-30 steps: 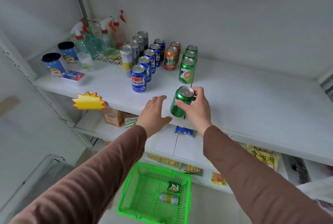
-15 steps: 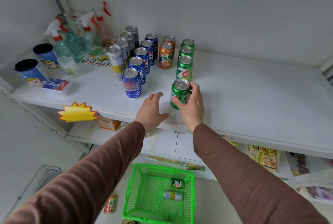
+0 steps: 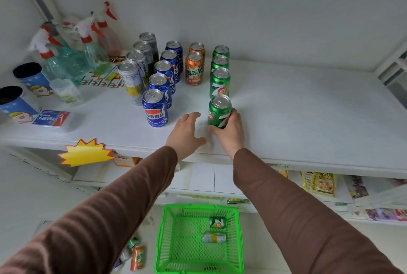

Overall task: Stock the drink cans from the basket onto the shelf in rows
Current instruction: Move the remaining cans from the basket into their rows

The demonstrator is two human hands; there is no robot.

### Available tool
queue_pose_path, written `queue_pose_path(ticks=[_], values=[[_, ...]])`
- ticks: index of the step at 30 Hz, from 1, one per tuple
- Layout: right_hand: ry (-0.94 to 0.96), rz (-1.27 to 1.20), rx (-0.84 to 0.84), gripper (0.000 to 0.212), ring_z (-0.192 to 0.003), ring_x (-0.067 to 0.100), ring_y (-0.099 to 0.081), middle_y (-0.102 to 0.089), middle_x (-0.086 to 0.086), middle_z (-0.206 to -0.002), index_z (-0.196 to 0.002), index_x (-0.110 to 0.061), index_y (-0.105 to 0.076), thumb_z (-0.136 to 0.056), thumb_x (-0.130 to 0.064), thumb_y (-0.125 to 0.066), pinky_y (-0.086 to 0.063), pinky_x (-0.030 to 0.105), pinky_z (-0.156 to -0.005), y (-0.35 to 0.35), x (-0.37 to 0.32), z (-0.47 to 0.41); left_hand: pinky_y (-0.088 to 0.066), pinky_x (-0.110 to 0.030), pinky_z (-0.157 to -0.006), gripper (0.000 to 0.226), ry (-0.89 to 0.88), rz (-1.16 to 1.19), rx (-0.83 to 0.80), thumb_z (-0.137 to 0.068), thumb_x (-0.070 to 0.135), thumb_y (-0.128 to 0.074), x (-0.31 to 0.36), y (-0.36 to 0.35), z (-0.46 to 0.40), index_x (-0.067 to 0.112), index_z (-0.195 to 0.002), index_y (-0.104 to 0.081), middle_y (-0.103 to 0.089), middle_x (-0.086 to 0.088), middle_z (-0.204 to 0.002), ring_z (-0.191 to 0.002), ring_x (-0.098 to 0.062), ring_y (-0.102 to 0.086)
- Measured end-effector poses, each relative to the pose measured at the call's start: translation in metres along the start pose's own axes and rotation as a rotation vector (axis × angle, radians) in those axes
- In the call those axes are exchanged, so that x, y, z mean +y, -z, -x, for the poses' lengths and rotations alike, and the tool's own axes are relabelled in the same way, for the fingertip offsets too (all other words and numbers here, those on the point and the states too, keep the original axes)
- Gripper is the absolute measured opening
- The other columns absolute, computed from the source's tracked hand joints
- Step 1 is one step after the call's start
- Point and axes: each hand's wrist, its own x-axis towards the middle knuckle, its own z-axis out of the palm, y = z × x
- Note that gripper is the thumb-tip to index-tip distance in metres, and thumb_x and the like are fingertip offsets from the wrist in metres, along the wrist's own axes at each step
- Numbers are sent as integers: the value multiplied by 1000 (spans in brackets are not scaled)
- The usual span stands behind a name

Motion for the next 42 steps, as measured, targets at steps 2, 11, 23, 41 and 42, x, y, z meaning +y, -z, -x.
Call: queue_pose_path(ticks=[2, 11, 23, 41, 42], values=[[-8, 13, 42, 71, -103, 26, -60, -53, 5, -121, -124, -12, -49, -68, -30, -89, -48, 34, -83, -2, -6, -7, -41, -36, -106, 80, 3, -2, -10, -77, 31, -78, 0, 0, -6, 19, -144, -37, -43, -4, -142, -128, -22, -44], [-75, -28, 110, 57, -99, 26, -61, -59, 3, -112, -114, -13, -48, -74, -26, -86, -49, 33, -82, -8, -12, -39, -42, -34, -105, 81, 27, -1, -40, -77, 31, -79, 1, -3, -29, 21, -145, -36, -44, -5, -143, -127, -22, -45], [-94, -167, 95, 62, -105, 26, -63, -51, 1, -126, -125, -18, -47, -76, -17, -83, -58, 48, -90, -10, -10, -39, -42, -37, -106, 80, 70, -7, -27, -78, 31, -78, 7, -8, -28, 21, -145, -35, -43, -5, -144, -127, -23, -44], [429, -211, 1, 44, -78, 15, -58, -44, 2, -139, -130, -11, -52, -87, 0, -59, -50, 29, -77, 15, 38, 114, -42, -37, -100, 66, -45, -31, 309, -72, 16, -71, 9, -54, 114, 15, -134, -48, -46, -6, -135, -120, -26, -45], [442, -204, -13, 42, -77, 13, -57, -45, 2, -137, -128, -10, -53, -87, 1, -58, -50, 28, -78, 15, 44, 124, -41, -37, -101, 66, -45, -26, 318, -72, 17, -70, 8, -57, 124, 15, -134, -48, -47, -5, -135, -121, -25, -45]])
